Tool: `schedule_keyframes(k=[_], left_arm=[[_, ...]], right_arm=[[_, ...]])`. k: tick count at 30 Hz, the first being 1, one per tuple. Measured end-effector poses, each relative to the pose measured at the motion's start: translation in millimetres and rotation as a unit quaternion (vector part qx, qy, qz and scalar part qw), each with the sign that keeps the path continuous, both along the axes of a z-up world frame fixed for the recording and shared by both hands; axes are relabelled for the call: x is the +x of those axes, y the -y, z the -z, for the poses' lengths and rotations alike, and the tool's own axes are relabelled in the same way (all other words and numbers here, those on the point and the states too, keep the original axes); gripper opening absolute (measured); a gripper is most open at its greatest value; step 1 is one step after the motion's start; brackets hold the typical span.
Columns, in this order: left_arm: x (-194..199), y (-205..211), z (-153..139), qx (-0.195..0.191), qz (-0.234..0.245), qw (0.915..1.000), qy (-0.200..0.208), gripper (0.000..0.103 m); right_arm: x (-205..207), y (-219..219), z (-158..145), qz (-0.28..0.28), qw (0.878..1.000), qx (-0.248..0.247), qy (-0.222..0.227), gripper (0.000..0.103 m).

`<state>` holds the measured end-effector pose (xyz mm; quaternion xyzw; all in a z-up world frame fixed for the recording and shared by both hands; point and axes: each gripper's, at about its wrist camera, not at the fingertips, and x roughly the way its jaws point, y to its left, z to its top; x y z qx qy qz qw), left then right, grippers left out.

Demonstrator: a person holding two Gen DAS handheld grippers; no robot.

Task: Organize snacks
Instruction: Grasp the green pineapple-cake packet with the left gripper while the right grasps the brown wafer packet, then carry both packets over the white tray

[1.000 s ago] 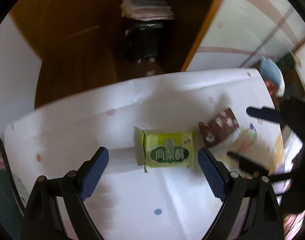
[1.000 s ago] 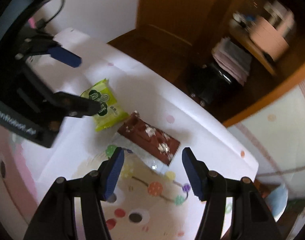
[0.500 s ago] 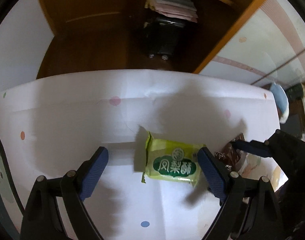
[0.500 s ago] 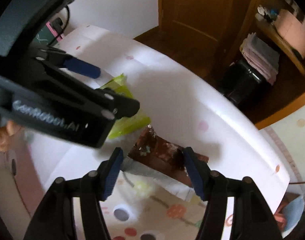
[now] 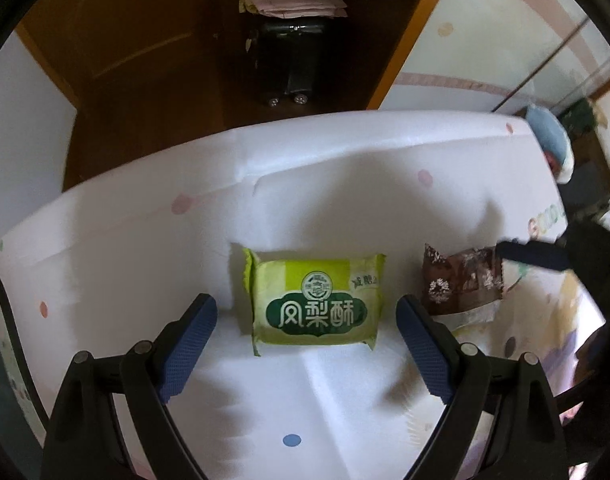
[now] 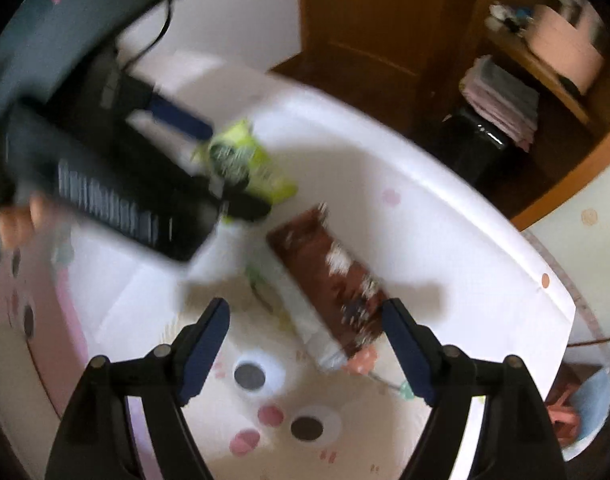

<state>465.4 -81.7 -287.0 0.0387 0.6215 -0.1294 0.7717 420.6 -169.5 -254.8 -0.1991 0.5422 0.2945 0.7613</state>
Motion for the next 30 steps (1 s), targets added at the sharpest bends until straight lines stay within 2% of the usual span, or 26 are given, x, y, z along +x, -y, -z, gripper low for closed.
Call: schedule_keyframes(k=[3, 5, 6, 7, 8, 9, 12, 17, 24, 30], left_arm=[[-3.6, 9.1, 0.0, 0.02, 0.01, 0.9997, 0.011, 0.087], [-7.4, 14.3, -2.8, 0.036, 0.023, 0.9988, 0.025, 0.069], [-9.2, 15.8, -5.2, 0.034, 0.028, 0.9986, 0.029, 0.061], [-10.8, 17.4, -7.8, 0.034, 0.033, 0.9983, 0.034, 0.052], [-12.3, 17.9, -8.4, 0.031, 0.036, 0.9983, 0.034, 0.051], [-14.2, 18.5, -9.0, 0.031, 0.038, 0.9981, 0.037, 0.05], [-22.0, 19.7, -11.0, 0.038, 0.04, 0.9975, 0.045, 0.049], [-45.1, 17.2, -38.3, 0.037, 0.045, 0.9964, 0.062, 0.049], [-108.3, 10.0, -120.6, 0.069, 0.074, 0.9885, 0.112, 0.049], [-188.4, -4.7, -204.7, 0.063, 0.07, 0.9842, 0.15, 0.05]], right_arm=[[8.0, -6.0, 5.8, 0.005, 1.0, -0.001, 0.004, 0.079], [6.6, -11.1, 11.6, 0.004, 1.0, -0.01, 0.008, 0.076], [2.8, -13.5, 12.0, 0.0, 1.0, -0.015, 0.022, 0.068], [0.8, -13.6, 11.3, -0.003, 1.0, -0.01, 0.023, 0.049], [-0.7, -13.8, 8.6, -0.002, 1.0, -0.007, 0.025, 0.04], [-0.7, -13.2, 6.5, 0.003, 1.0, -0.005, 0.021, 0.034], [0.8, -10.7, 2.0, 0.015, 1.0, 0.002, 0.003, 0.027], [-9.2, 1.3, -14.8, 0.047, 0.999, 0.013, 0.0, 0.022], [-48.0, 22.4, -72.4, 0.073, 0.996, 0.04, 0.029, 0.021], [-115.1, 33.5, -151.8, 0.063, 0.992, 0.084, 0.073, 0.02]])
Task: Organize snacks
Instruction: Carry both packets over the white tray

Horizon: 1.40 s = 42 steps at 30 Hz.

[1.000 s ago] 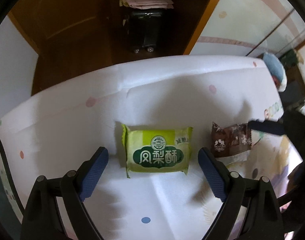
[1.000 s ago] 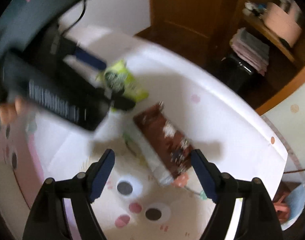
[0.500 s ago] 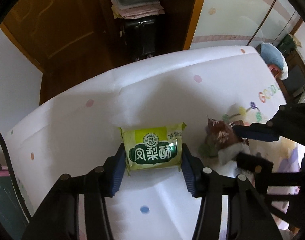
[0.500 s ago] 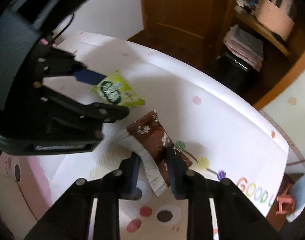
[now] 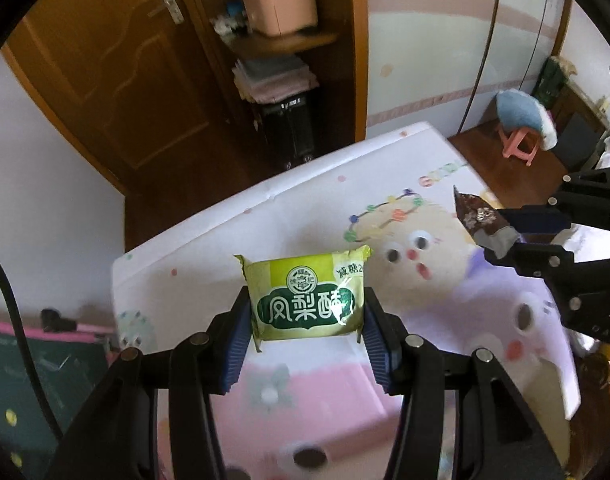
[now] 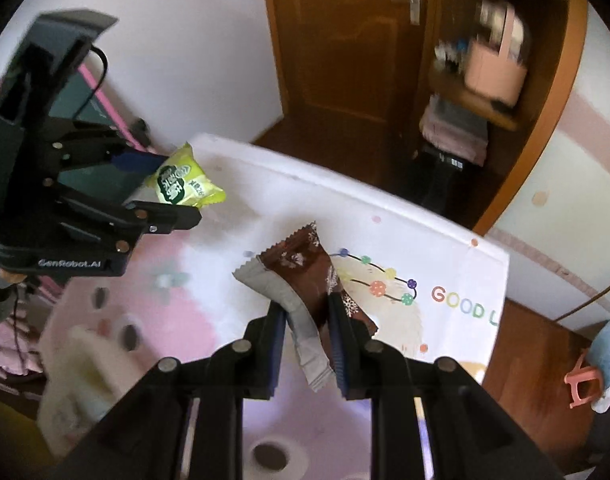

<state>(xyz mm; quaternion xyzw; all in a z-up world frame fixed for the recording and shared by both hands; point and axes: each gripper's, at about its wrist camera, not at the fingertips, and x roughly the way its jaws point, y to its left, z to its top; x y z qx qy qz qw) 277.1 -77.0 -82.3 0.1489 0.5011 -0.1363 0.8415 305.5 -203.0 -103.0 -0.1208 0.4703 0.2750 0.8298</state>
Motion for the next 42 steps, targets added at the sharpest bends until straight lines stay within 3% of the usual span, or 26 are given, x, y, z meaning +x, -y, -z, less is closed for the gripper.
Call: schedule_keyframes(k=[7, 12, 18, 25, 42], left_arm=[[-114.7, -12.4, -71.7, -0.033, -0.009, 0.9989, 0.032, 0.05], [-185.2, -17.6, -88.7, -0.041, -0.028, 0.998, 0.039, 0.05], [-252.4, -24.4, -85.5, -0.057, -0.055, 0.9965, 0.028, 0.05], [-292.3, -23.2, -66.2, -0.075, -0.081, 0.9939, 0.01, 0.05], [-311.8, -17.5, -40.4, -0.067, -0.095, 0.9931, -0.012, 0.05]], right_arm=[[-119.7, -5.1, -77.4, -0.01, 0.998, 0.029, 0.052, 0.02], [-184.6, -9.4, -102.6, -0.024, 0.997, 0.052, 0.054, 0.02], [-242.0, -10.1, -121.8, -0.02, 0.994, 0.096, 0.051, 0.021], [-271.1, -10.0, -115.8, 0.027, 0.989, 0.148, 0.011, 0.021], [-302.4, -19.2, -92.5, 0.096, 0.986, 0.131, -0.027, 0.022]])
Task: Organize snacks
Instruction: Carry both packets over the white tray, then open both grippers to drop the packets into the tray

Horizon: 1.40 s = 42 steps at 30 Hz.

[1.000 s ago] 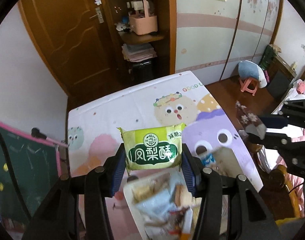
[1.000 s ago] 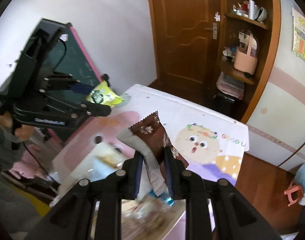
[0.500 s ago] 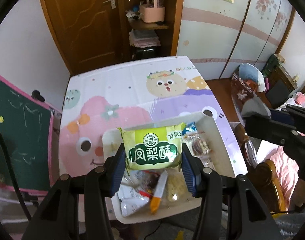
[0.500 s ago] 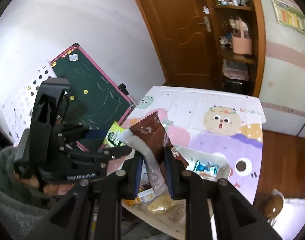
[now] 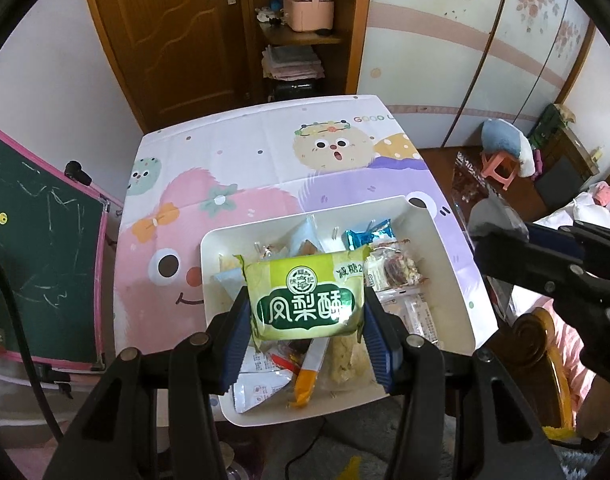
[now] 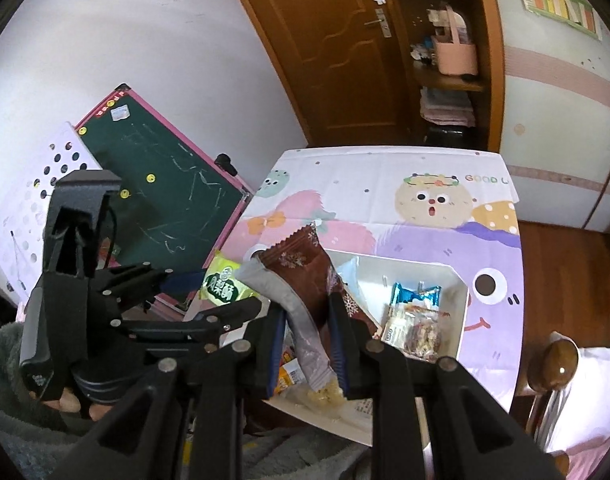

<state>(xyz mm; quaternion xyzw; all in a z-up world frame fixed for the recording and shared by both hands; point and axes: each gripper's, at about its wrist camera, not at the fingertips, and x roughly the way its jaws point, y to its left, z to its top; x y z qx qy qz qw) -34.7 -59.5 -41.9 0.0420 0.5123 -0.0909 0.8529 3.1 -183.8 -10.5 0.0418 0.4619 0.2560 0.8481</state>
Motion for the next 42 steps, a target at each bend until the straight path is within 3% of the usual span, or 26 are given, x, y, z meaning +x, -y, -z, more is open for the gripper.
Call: schedule_keyframes(k=[7, 9, 11, 13, 18, 29, 36, 42], left_arm=[[1.6, 1.0, 3.6, 0.008, -0.004, 1.0, -0.004, 0.054], [1.5, 0.4, 4.0, 0.005, -0.003, 1.0, -0.004, 0.062], [1.2, 0.1, 2.7, 0.004, -0.002, 1.0, -0.001, 0.088], [-0.2, -1.3, 0.2, 0.006, -0.005, 0.9999, 0.01, 0.094], [2.3, -5.1, 0.3, 0.002, -0.016, 0.9999, 0.002, 0.095], [-10.6, -5.1, -6.1, 0.014, -0.04, 0.999, 0.012, 0.095], [-24.4, -10.0, -10.3, 0.011, -0.081, 0.9966, 0.015, 0.095], [-33.2, -15.7, -19.1, 0.002, -0.107, 0.9937, 0.034, 0.095]], right_arm=[[2.9, -0.4, 2.9, 0.025, 1.0, -0.008, -0.007, 0.023], [4.0, -1.8, 4.4, 0.028, 0.999, -0.014, -0.009, 0.023], [5.6, -4.6, 6.6, 0.032, 0.999, -0.021, -0.014, 0.026], [7.0, -6.9, 8.5, 0.04, 0.999, -0.029, -0.018, 0.032], [7.0, -8.0, 7.9, 0.048, 0.998, -0.034, -0.018, 0.039], [-4.3, -10.2, -0.8, 0.06, 0.997, -0.052, -0.001, 0.043], [-18.2, -11.0, -3.5, 0.068, 0.996, -0.062, 0.016, 0.044], [-23.8, -2.6, -8.5, 0.096, 0.993, -0.062, 0.023, 0.055]])
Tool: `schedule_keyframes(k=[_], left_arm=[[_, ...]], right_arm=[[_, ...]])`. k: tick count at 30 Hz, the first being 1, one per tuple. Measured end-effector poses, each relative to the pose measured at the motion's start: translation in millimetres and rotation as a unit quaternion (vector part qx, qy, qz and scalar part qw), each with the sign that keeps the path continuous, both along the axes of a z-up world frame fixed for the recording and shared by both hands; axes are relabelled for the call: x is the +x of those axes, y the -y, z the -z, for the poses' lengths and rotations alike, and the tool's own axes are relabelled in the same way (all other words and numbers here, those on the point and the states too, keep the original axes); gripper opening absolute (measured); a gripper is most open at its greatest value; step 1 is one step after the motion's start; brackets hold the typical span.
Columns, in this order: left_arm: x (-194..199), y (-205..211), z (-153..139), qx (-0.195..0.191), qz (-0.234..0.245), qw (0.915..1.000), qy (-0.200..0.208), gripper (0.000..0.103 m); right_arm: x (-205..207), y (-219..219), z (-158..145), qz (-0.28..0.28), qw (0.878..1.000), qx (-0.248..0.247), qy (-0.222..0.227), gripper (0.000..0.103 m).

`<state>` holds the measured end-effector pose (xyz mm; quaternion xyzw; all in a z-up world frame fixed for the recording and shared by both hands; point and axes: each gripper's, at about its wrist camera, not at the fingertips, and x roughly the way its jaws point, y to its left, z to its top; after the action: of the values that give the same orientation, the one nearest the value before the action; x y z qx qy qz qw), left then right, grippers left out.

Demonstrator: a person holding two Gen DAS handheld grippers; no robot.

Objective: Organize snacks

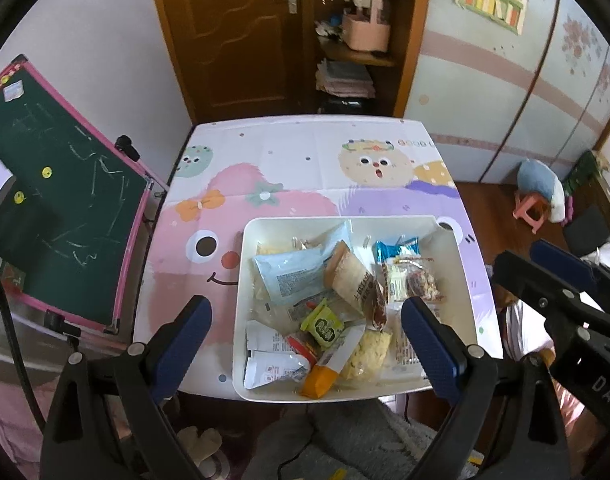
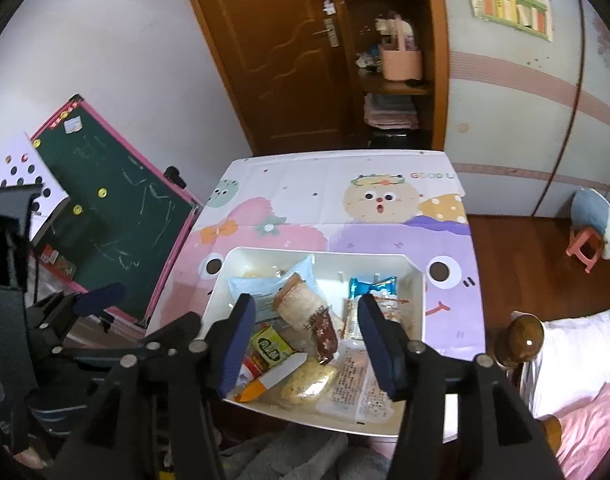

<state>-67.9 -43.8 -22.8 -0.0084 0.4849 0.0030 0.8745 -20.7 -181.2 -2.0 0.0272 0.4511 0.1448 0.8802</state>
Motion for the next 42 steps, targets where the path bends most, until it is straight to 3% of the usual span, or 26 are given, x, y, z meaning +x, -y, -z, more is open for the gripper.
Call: schedule_keyframes(k=[4, 26, 42], left_arm=[[3.2, -7.6, -4.3, -0.015, -0.012, 0.9998, 0.004, 0.095], [27.6, -20.9, -11.8, -0.014, 0.026, 0.9996, -0.001, 0.095], [27.6, -23.9, -9.2, -0.022, 0.025, 0.9994, -0.011, 0.095]], right_arm=[[1.0, 4.5, -3.6, 0.011, 1.0, -0.002, -0.001, 0.056], [18.0, -13.9, 0.3, 0.047, 0.998, -0.026, -0.04, 0.056], [24.7, -18.5, 10.8, 0.045, 0.997, -0.028, -0.06, 0.056]])
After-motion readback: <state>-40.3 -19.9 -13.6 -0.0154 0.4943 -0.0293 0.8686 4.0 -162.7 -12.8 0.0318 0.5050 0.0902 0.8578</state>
